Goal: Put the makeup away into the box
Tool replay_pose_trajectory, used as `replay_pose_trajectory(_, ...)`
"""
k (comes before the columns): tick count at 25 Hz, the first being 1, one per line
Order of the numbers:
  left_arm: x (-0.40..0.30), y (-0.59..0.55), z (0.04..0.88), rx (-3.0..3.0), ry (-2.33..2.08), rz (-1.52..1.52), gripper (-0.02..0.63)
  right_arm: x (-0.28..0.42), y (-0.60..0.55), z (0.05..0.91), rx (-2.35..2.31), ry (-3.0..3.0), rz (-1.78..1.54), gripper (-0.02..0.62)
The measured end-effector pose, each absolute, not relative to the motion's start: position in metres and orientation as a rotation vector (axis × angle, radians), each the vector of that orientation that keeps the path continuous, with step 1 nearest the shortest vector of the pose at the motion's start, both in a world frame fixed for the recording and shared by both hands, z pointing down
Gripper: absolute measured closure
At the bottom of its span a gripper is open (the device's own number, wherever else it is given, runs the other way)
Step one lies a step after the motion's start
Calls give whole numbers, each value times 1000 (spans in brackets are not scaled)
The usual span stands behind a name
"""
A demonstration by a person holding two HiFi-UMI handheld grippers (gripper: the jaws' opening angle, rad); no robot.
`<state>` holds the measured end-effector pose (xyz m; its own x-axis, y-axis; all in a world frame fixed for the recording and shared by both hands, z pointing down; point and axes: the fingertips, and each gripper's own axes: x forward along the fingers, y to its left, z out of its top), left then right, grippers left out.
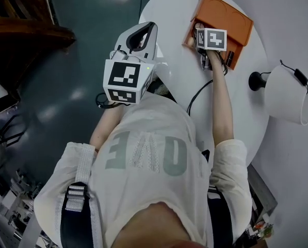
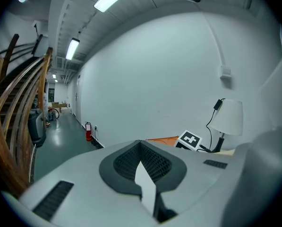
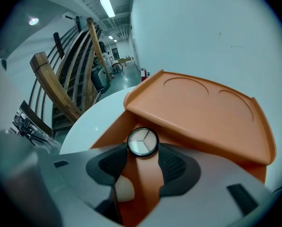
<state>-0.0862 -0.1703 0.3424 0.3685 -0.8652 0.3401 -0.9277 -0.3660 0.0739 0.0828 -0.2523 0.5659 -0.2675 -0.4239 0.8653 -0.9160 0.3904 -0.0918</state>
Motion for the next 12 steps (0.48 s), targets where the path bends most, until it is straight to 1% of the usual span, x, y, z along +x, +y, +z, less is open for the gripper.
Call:
replay_pose_trajectory(5,-88,-169,344,2377,-1594,371,598,81,-254,569,1159,-1865,768,387)
replay_pose_trajectory(6,-88,-170,343,2379,-1594,371,598,80,-254,569,1157,-1866,766,381)
replay_pose_trajectory(8,-87,-171,341,2387,-1592,368,598,78,-253,568,1155,-1871,771,351)
replay_pose_trajectory(12,-82,-173,336,2411,-1581,359,598,77,-255,556,1185,-1908,777,351)
